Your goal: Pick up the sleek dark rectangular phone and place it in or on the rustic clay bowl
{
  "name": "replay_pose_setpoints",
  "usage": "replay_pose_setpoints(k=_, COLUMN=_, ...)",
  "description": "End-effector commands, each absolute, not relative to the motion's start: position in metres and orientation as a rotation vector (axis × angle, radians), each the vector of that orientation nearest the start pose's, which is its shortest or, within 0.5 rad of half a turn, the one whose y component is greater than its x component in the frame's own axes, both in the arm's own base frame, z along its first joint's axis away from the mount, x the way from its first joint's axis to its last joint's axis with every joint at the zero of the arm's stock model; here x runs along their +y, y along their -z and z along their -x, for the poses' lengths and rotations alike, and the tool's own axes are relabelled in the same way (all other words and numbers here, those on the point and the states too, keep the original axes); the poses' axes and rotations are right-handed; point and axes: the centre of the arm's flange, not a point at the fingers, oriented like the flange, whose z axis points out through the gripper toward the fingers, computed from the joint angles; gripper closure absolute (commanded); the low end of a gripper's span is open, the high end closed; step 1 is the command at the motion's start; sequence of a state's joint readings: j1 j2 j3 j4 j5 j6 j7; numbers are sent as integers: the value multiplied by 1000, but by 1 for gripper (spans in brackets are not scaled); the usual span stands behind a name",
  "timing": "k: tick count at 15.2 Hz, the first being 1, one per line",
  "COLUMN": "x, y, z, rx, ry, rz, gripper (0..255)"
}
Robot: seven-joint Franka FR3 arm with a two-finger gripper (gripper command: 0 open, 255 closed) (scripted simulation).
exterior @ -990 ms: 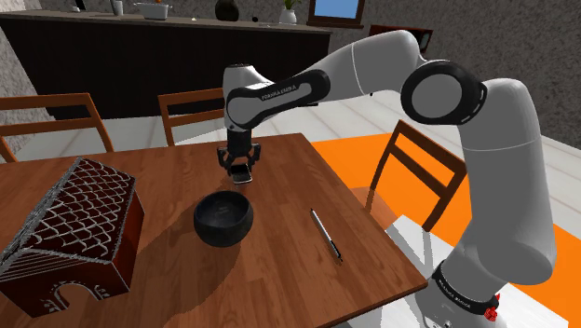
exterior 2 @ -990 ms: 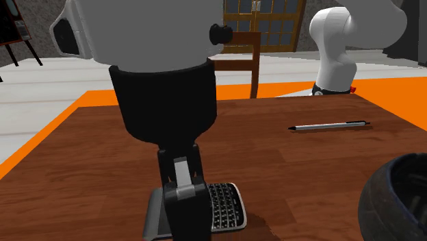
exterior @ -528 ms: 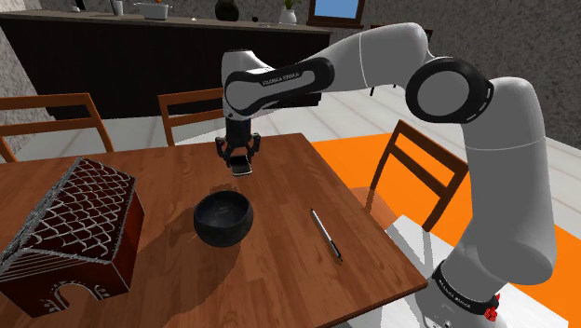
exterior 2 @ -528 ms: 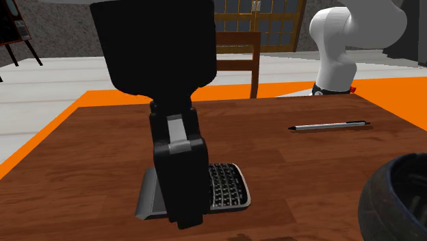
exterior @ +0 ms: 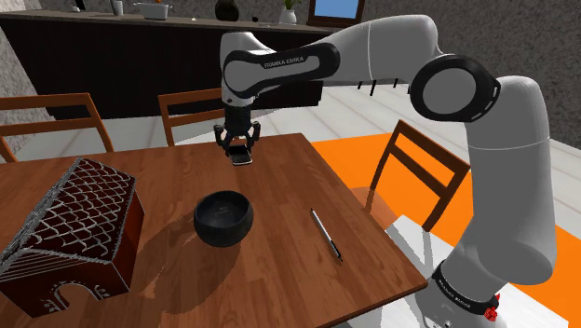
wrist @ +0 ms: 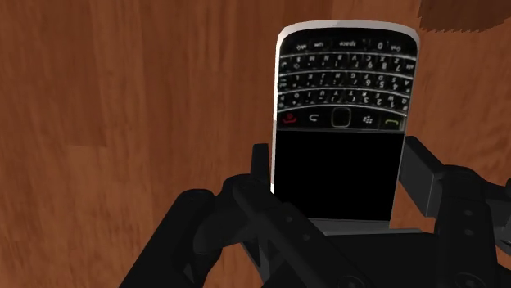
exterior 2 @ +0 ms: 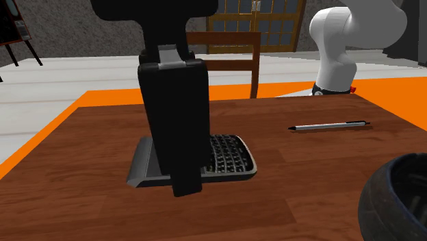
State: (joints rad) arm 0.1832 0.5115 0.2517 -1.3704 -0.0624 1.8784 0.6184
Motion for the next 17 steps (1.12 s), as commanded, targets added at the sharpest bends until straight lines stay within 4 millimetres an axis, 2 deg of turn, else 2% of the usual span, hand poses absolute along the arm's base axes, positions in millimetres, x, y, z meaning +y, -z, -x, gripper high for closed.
replay_pose_setpoints(k=1, x=261, y=-441, z=-654, rx=302, ry=-33, rz=3067, gripper=255)
replay_pose_setpoints(k=13, x=261, y=-503, z=-654, rx=302, ry=-33, rz=3067, gripper=255)
replay_pose_setpoints(k=17, x=294, y=-505, z=-613, rx=302, ry=-33, rz=3067, gripper=255)
